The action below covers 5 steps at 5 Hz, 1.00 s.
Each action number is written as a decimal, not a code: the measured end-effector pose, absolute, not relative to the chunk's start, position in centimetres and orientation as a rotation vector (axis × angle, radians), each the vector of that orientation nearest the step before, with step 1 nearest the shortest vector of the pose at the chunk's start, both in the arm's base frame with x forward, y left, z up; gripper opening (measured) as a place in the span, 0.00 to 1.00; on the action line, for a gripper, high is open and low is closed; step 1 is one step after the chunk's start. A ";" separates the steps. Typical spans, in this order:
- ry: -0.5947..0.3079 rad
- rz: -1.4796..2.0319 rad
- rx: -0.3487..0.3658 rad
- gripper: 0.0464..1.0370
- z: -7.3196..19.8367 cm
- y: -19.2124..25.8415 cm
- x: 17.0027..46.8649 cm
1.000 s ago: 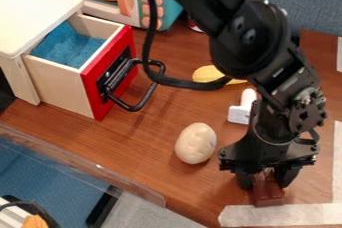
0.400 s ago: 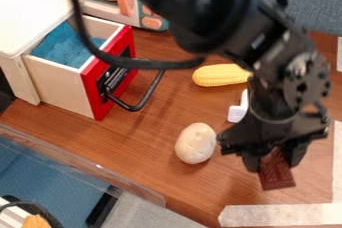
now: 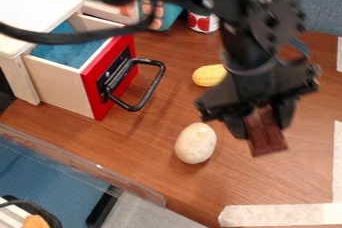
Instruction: Put the chocolate bar in the drawer.
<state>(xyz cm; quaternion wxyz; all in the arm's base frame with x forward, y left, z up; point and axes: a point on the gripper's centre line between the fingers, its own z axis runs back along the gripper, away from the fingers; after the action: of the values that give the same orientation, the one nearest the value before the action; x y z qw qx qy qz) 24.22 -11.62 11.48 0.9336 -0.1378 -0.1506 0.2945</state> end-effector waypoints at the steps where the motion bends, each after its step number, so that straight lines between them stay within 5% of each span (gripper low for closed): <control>1: -0.299 0.663 -0.277 0.54 12.2 -8.5 24.7; 5: -0.351 0.885 -0.298 0.54 16.6 3.4 26.4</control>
<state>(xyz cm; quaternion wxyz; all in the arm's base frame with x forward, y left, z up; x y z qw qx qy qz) 26.42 3.38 16.57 0.8781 -0.1429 -0.1684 0.4245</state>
